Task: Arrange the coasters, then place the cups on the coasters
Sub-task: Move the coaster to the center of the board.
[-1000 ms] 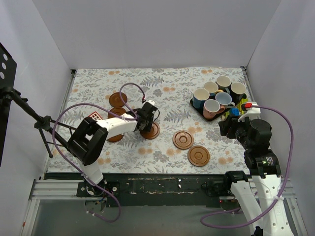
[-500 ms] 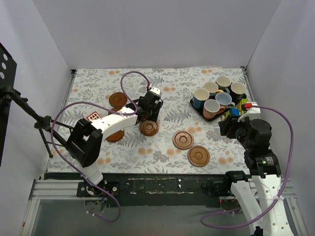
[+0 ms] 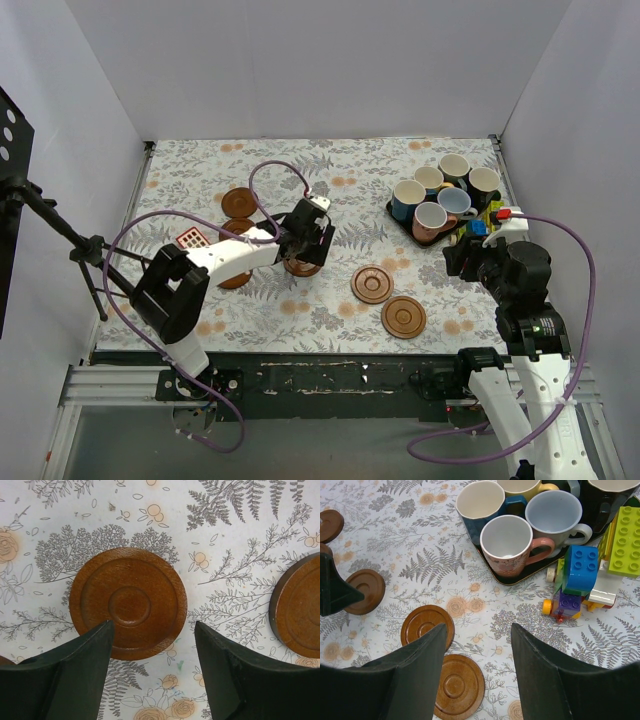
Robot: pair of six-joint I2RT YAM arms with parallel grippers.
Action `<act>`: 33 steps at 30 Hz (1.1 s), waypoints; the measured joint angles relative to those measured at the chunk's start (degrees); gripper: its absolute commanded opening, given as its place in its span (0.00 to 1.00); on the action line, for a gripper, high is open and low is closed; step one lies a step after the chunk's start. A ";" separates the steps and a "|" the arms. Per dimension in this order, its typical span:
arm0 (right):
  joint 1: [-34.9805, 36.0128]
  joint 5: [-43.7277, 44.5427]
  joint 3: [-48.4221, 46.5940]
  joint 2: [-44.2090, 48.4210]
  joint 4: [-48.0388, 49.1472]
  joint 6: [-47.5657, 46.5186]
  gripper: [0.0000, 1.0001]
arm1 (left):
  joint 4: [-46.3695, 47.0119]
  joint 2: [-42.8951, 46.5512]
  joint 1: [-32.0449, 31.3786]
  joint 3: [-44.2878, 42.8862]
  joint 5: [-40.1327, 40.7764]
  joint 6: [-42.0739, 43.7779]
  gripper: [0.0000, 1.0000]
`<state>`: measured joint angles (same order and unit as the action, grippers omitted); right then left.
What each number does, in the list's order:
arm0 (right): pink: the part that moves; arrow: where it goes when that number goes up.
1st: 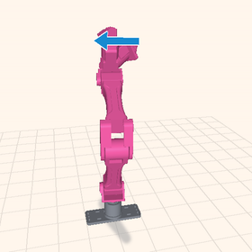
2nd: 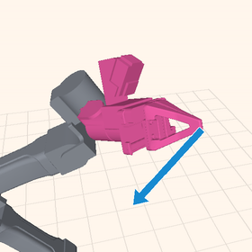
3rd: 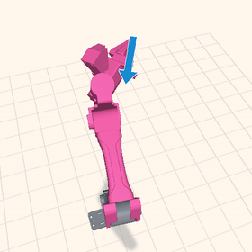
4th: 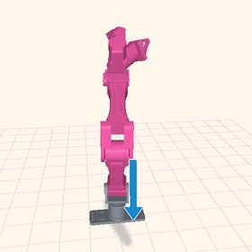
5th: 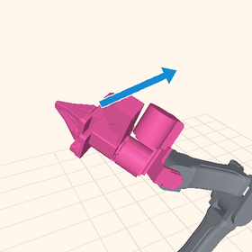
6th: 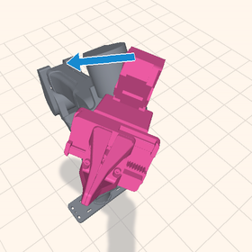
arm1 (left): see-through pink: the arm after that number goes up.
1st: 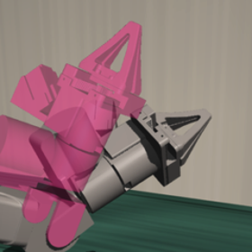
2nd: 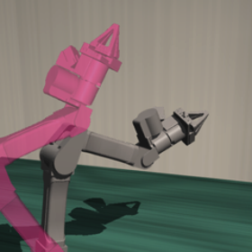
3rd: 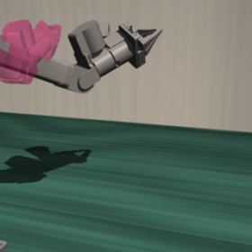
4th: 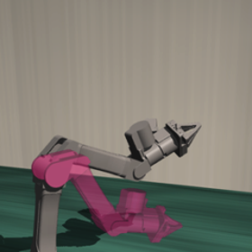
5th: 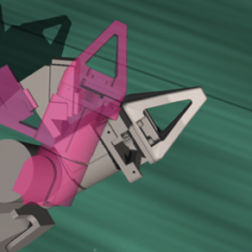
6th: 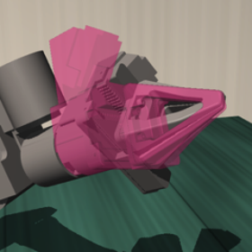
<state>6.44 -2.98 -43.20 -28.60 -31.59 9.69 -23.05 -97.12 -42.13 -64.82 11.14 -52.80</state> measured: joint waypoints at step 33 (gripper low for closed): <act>0.00 -0.17 0.00 -1.09 0.02 -0.02 0.63 | 2.54 -9.64 -5.62 -2.12 7.17 2.12 0.48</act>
<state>6.44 -3.16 -43.20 -29.69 -31.57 9.67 -20.51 -106.76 -47.75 -66.94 18.31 -50.68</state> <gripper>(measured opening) 0.624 0.532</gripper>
